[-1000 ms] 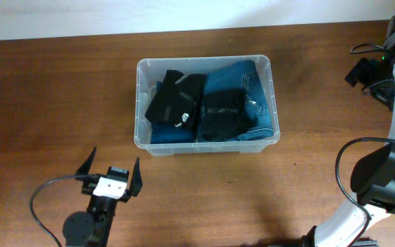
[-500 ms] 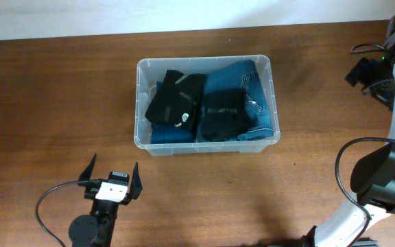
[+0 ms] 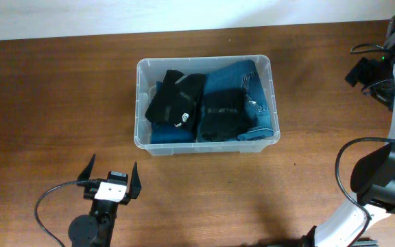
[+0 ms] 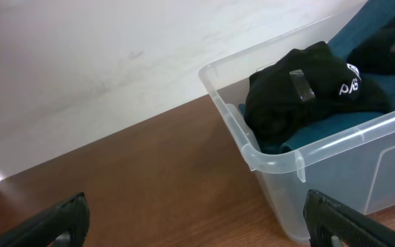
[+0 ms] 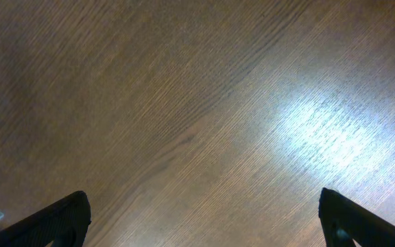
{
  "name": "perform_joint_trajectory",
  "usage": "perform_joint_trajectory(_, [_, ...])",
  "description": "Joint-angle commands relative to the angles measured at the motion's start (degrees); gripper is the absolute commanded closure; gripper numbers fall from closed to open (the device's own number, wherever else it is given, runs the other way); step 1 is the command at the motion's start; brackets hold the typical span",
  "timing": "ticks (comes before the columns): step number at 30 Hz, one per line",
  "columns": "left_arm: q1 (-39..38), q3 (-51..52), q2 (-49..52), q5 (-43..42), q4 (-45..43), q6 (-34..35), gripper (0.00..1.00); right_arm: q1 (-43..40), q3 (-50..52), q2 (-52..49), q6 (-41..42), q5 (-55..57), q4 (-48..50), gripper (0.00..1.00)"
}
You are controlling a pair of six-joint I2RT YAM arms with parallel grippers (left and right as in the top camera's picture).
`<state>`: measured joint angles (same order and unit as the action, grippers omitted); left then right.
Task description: Pack container
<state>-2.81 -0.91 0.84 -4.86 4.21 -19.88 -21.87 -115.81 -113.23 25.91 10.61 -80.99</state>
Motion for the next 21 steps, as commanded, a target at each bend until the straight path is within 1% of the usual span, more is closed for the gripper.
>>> perform_joint_trajectory(1, [0.35,0.39,-0.55,0.63,0.07,0.85,0.01,0.04,0.17,-0.35,0.02,0.50,0.00,0.01])
perform_joint_trajectory(15, [0.35,0.39,-0.55,0.63,0.07,0.87,0.01,0.11,0.17,-0.42,0.02,0.50,0.00,0.02])
perform_joint_trajectory(21, [0.35,0.39,-0.55,0.63,0.07,0.87,0.01,2.80,0.17,1.70,0.02,0.52,0.00,0.02])
